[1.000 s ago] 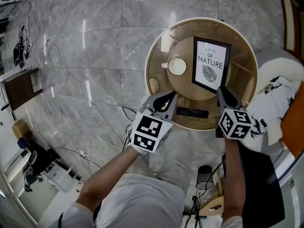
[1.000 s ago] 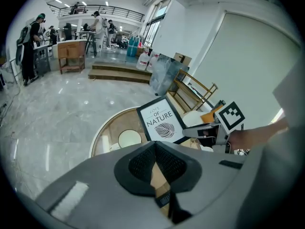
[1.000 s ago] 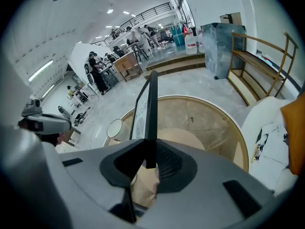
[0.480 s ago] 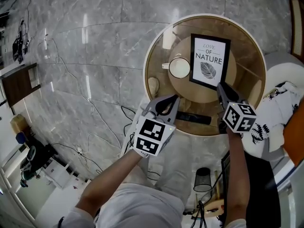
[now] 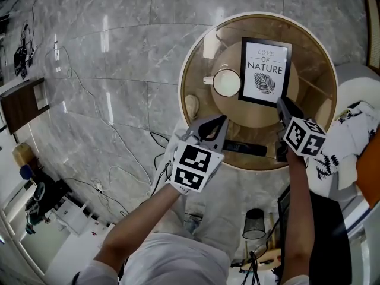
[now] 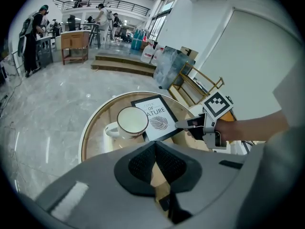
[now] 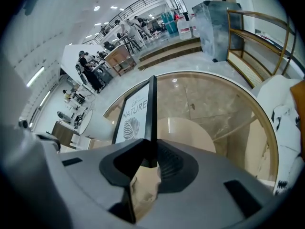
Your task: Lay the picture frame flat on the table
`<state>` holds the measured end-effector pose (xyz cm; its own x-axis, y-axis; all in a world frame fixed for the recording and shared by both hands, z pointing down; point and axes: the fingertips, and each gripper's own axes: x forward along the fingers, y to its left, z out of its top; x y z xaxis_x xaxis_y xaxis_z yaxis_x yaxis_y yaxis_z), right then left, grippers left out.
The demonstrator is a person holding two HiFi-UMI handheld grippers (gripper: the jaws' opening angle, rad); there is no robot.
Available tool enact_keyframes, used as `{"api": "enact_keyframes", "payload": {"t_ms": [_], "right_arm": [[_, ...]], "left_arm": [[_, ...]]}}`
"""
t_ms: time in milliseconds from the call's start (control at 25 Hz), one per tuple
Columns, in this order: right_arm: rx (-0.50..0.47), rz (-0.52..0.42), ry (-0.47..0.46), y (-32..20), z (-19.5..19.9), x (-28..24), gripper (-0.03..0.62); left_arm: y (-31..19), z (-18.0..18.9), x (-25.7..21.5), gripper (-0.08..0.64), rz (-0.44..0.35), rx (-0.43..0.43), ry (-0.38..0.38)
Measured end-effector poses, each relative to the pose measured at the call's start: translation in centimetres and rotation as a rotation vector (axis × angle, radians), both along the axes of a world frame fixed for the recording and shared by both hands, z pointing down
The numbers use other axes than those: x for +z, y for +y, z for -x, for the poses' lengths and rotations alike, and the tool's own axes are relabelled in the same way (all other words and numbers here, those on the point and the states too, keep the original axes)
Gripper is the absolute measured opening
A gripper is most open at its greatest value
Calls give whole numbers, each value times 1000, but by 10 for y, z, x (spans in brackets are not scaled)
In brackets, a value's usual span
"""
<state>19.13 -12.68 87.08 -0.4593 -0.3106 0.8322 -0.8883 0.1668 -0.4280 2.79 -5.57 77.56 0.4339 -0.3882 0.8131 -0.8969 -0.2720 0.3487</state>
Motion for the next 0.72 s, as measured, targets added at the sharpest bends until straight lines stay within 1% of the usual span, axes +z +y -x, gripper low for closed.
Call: {"api": "enact_keyframes", "payload": {"t_ms": [200,280,400,440,480,560,720], "right_arm": [[6,14,50,-1,0,10,78],[-6,13,81,0,0,12,80],[-67,-5,182,2,-1,18,80],[-89,-11,215,2,0,19,69],[-106,-16,236,3,1,20,69],[-113,-21,245,3,4,19,69],[-75,-24,236,2,6,11,69]], "left_arm": [[3,3,0,5,4,11,0],[5,5,0,5,6,12,-1],[7,7,1,5,8,14,-1],[8,8,1,5,10,15,-1],[9,9,1,5,10,16,-1],[10,9,0,5,10,18,1],[13,12,-4,5,5,27,3]]}}
